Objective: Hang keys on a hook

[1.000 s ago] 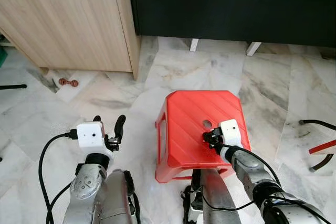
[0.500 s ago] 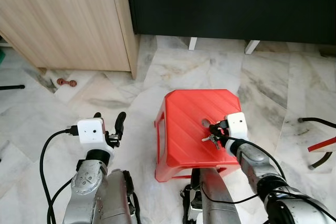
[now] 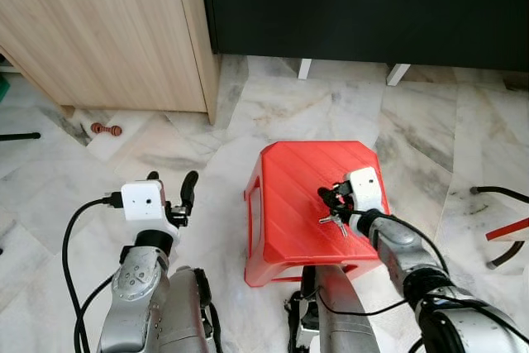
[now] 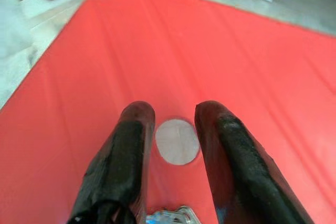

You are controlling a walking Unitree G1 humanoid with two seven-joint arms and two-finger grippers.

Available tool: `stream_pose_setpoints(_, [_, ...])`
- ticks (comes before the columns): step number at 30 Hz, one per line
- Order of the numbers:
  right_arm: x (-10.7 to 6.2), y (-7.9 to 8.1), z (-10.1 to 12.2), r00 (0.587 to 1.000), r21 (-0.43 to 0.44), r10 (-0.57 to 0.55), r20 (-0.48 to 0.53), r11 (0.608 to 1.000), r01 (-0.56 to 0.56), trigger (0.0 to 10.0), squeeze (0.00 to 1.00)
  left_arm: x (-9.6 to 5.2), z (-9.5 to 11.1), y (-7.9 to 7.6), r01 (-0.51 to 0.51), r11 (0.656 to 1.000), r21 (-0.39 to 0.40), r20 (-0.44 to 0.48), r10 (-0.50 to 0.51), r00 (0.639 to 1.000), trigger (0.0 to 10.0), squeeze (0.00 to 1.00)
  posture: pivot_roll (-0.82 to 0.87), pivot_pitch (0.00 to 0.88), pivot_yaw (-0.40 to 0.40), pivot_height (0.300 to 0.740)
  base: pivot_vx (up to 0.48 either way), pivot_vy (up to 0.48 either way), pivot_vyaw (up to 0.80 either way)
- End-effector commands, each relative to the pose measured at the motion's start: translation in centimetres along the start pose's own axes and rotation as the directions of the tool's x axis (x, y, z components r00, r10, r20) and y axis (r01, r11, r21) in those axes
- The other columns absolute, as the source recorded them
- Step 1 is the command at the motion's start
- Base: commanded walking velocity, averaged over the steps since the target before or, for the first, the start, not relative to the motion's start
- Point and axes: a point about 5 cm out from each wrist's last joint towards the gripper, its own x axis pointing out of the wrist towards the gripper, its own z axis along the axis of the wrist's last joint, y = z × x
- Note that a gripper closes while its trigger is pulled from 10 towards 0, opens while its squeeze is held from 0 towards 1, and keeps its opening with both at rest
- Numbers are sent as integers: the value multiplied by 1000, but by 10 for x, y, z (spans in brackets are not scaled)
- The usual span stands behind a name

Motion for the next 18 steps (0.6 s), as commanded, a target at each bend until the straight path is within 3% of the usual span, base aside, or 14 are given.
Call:
stream_pose_setpoints(1, [-6, -2, -10, 999, -18, 26, -37, 999, -26, 10000, 0, -4, -8, 3, -11, 1000, 11, -36, 12, 999, 10000, 0, -43, 321, -91, 619, 0, 0, 0])
stream_pose_setpoints(5, [-10, -8, -13, 994, -44, 44, -98, 998, -49, 10000, 0, -4, -9, 4, -11, 1000, 13, -38, 11, 999, 10000, 0, -47, 322, -90, 619, 0, 0, 0])
stream_pose_setpoints(18, [-17, 2, -31, 968, -27, 157, -194, 986, -166, 10000, 0, -1, -9, 2, 11, 1000, 22, -40, -10, 999, 10000, 0, -54, 322, -78, 619, 0, 0, 0])
